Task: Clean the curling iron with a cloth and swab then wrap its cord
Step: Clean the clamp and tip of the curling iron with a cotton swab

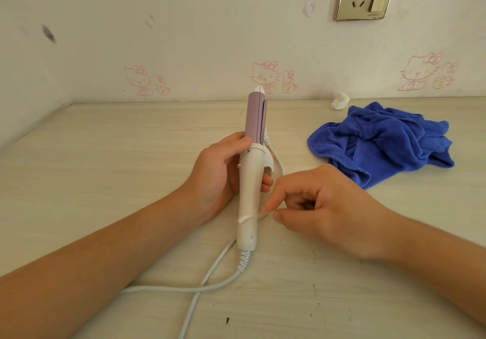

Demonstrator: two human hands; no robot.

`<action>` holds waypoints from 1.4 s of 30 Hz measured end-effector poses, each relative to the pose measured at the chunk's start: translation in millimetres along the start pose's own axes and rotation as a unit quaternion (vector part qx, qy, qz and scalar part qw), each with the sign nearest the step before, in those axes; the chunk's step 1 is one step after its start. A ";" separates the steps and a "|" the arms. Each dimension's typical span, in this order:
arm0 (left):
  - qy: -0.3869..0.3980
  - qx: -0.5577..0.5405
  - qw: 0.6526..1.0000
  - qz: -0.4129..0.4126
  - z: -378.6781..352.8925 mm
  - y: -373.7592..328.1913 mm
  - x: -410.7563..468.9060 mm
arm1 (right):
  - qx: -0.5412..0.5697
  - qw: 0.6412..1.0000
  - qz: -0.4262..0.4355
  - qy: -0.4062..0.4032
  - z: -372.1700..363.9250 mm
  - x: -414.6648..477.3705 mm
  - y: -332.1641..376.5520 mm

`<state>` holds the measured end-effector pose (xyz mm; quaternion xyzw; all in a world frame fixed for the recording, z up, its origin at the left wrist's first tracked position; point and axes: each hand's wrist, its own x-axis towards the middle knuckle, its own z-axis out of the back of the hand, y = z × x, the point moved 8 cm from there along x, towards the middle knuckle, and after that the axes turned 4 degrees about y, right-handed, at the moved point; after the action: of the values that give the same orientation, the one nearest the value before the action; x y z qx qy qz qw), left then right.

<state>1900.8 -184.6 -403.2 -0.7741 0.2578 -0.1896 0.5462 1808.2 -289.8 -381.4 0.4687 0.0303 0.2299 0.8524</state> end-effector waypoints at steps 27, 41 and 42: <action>0.009 0.093 0.995 -0.022 3.1 7.6 1.4 | 0.003 0.999 -0.001 -0.033 9.1 0.3 -2.1; -0.005 0.023 1.000 -0.018 6.3 3.8 1.6 | 0.025 0.999 0.010 0.025 -5.7 0.6 0.7; -0.005 0.023 1.000 -0.017 6.0 3.7 1.5 | 0.021 0.999 0.008 0.030 -6.9 0.7 0.6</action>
<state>1904.7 -182.1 -408.6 -0.7668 0.2373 -0.2008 0.5616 1806.7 -283.8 -384.6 0.4794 0.0568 0.2500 0.8393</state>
